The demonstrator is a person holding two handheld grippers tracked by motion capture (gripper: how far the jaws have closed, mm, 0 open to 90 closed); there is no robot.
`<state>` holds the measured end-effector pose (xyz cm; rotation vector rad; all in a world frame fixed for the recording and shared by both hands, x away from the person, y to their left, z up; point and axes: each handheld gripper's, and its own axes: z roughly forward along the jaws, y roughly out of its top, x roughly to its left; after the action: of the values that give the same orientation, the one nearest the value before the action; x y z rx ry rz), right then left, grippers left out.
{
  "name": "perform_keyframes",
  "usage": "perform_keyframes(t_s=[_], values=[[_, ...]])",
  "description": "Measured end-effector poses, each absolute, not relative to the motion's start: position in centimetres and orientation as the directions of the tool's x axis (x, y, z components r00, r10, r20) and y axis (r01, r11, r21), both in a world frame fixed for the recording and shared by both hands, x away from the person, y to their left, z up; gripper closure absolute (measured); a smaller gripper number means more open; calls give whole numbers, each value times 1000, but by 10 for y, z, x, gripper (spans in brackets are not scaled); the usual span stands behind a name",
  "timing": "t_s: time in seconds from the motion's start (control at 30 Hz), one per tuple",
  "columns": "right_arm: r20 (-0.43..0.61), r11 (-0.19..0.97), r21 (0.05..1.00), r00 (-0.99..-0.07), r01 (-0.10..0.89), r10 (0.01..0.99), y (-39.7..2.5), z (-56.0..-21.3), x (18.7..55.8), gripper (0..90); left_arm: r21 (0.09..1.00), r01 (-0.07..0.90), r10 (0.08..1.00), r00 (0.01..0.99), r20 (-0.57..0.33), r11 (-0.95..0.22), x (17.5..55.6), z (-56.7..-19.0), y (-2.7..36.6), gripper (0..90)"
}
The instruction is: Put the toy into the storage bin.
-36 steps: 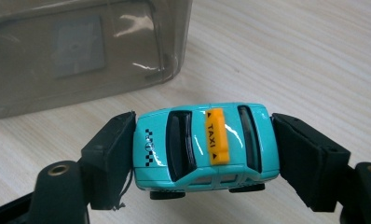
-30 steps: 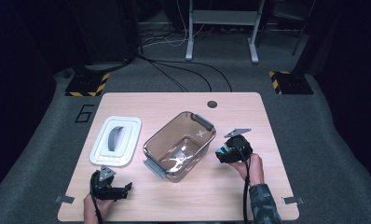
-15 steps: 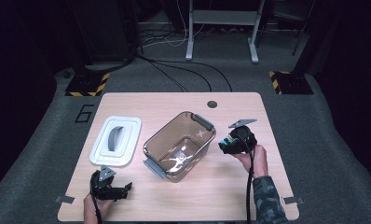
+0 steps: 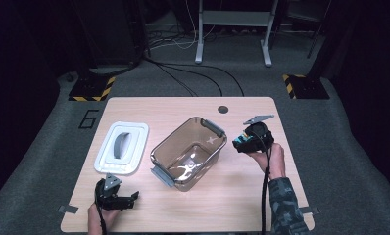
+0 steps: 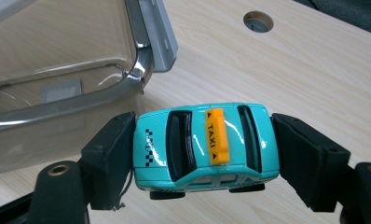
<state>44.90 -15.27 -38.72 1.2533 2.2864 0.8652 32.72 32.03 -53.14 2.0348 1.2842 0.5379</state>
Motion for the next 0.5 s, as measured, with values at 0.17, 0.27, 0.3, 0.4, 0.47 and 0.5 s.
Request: perform_keyframes(t_s=[0.17, 0.27, 0.3, 0.4, 0.47, 0.5], values=[[-46, 405, 689, -521, 601, 852, -154, -378, 453, 241, 718, 629, 901, 433, -6, -297, 327, -531, 320, 15], [-47, 404, 693, -522, 597, 852, -154, -376, 454, 241, 719, 628, 902, 433, -6, -297, 327, -531, 320, 16], [-52, 407, 700, -527, 587, 849, -154, -372, 455, 241, 719, 629, 902, 432, -6, -297, 327, -531, 320, 16], [-51, 407, 703, -530, 583, 847, -154, -368, 456, 241, 719, 629, 902, 432, -5, -298, 327, -531, 320, 15], [-54, 409, 705, -531, 580, 846, -153, -366, 457, 241, 719, 629, 902, 433, -6, -297, 327, -531, 320, 16], [-54, 409, 705, -531, 580, 846, -153, -366, 457, 241, 719, 629, 902, 433, -6, -297, 327, -531, 320, 15]])
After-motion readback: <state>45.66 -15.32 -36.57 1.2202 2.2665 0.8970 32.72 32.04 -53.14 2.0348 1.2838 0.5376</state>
